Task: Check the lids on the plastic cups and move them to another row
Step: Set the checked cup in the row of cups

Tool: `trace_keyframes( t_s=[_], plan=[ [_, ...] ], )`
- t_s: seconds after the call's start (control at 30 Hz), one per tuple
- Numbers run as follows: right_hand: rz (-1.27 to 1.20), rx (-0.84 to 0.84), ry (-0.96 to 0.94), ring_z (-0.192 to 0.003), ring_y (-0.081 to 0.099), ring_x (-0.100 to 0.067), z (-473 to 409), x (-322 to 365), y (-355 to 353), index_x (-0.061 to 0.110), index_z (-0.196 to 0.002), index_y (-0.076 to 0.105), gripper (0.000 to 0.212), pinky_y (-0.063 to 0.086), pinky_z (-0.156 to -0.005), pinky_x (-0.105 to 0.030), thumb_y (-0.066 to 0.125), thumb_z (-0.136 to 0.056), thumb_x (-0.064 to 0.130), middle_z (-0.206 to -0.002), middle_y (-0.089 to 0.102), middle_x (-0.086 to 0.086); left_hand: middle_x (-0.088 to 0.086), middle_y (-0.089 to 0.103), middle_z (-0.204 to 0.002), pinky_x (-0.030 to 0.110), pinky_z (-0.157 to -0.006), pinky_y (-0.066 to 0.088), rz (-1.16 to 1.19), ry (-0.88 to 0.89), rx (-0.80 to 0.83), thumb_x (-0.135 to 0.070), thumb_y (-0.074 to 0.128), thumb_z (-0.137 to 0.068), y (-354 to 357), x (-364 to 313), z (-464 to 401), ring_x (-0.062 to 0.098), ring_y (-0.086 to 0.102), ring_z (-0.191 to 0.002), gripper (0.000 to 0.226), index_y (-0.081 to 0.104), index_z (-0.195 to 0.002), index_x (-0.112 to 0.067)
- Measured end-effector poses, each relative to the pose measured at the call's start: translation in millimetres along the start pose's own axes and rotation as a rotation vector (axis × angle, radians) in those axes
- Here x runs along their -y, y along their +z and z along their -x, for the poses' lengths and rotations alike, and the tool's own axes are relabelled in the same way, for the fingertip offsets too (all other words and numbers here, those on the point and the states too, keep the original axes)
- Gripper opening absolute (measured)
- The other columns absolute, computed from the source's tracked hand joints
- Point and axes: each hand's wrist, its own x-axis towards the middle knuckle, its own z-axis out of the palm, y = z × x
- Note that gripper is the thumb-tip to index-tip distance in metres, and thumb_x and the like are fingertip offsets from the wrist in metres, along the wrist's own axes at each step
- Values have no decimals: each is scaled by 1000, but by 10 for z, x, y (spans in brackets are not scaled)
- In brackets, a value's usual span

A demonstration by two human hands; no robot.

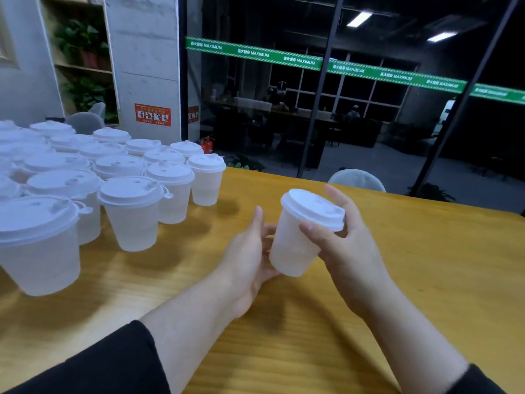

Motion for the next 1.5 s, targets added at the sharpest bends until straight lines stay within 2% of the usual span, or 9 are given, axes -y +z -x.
trace_keyframes(
  t_s=[0.13,0.23,0.33,0.5,0.77,0.9,1.0,1.23,1.5],
  plan=[
    [-93,-2,-29,-116,67,-6,5,45,111,42,-146,43,97,54,-102,-40,87,-60,52,-127,69,18,12,72,-127,42,-92,58,339,-88,134,-41,52,-105,76,-44,130,26,69,-102,40,71,-129,-14],
    [-43,41,-16,-122,64,-4,12,66,65,46,-149,41,102,50,-107,-42,84,-58,62,-129,67,21,5,72,-89,27,-63,52,406,-127,68,-39,57,-100,97,-81,145,19,64,-66,28,75,-105,-19],
    [125,89,-67,-129,53,8,12,143,-108,52,-149,39,104,49,-107,-33,78,-56,72,-139,55,30,3,64,-77,20,-40,39,299,-229,37,-42,54,-97,87,-110,165,20,50,-54,27,71,-98,-21],
    [411,276,-154,-123,50,15,105,296,-222,52,-141,48,77,41,-89,-1,83,-73,60,-131,55,36,4,62,-72,20,-41,31,152,-295,54,-43,46,-100,102,-77,195,19,48,-52,32,68,-102,-20],
    [368,75,-189,-119,46,21,89,286,-106,51,-138,53,75,38,-87,3,73,-67,62,-129,56,30,2,67,-73,25,-45,37,238,-97,-150,-39,61,-94,223,-60,208,18,55,-52,27,75,-96,-17],
    [396,136,-163,-128,46,17,126,310,-164,54,-144,47,85,43,-96,-10,76,-67,75,-137,55,31,6,64,-77,21,-40,29,182,-234,-30,-43,53,-98,158,-84,221,19,46,-52,32,73,-101,-18],
    [414,162,-158,-127,47,16,151,309,-180,52,-140,51,78,44,-91,-4,73,-68,71,-135,56,31,8,64,-80,19,-37,29,134,-275,7,-49,52,-98,156,-65,222,19,47,-51,39,74,-103,-18],
    [284,-8,-192,-124,54,9,105,244,-148,42,-141,55,73,48,-94,-13,75,-76,66,-132,63,22,2,66,-76,25,-50,37,202,0,-79,-54,70,-91,212,-67,200,18,52,-57,41,75,-104,-15],
    [337,-10,-121,-133,44,13,192,233,-99,38,-153,43,81,41,-89,0,61,-79,68,-147,51,24,5,68,-85,30,-56,47,74,136,-184,-57,70,-90,148,-181,260,20,59,-67,55,70,-117,-9]
  ],
)
